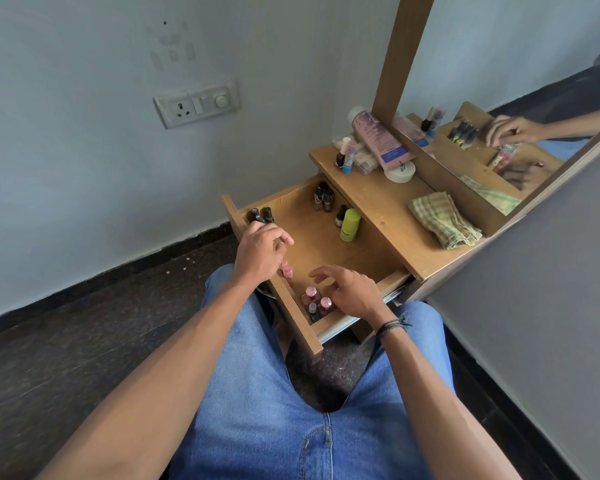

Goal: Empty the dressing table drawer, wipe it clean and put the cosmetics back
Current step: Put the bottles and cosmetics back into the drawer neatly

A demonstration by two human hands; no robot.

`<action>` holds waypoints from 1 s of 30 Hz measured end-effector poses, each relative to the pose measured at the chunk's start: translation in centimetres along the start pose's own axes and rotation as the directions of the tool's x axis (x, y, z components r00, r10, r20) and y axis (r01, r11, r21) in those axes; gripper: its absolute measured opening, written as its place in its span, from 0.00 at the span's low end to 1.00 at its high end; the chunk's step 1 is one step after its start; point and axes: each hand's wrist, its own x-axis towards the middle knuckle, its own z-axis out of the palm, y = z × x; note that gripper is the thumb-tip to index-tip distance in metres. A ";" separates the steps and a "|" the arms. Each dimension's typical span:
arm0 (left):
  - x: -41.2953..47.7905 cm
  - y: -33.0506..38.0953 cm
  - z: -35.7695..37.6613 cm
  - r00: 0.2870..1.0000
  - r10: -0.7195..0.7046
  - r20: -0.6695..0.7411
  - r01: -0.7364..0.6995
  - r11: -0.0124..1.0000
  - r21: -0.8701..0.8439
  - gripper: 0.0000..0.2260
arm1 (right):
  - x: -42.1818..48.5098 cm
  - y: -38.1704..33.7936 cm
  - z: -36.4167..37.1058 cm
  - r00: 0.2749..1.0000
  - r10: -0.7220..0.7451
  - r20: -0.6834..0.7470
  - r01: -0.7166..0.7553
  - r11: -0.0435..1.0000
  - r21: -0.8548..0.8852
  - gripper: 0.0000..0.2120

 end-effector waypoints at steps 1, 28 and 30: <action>0.0 0.0 0.0 1.000 0.000 0.003 0.000 1.000 0.000 0.10 | 0.0 0.1 -0.1 0.999 0.016 -0.040 -0.012 0.996 0.086 0.18; 0.1 0.2 -0.1 1.000 -0.013 -0.004 0.013 1.000 -0.005 0.09 | 8.3 4.7 -10.5 0.638 0.376 -0.672 -0.129 0.913 0.388 0.18; 0.1 0.2 -0.1 1.000 -0.005 -0.009 0.005 1.000 0.001 0.09 | 9.1 5.0 -11.0 0.584 0.363 -0.726 -0.159 0.928 0.336 0.20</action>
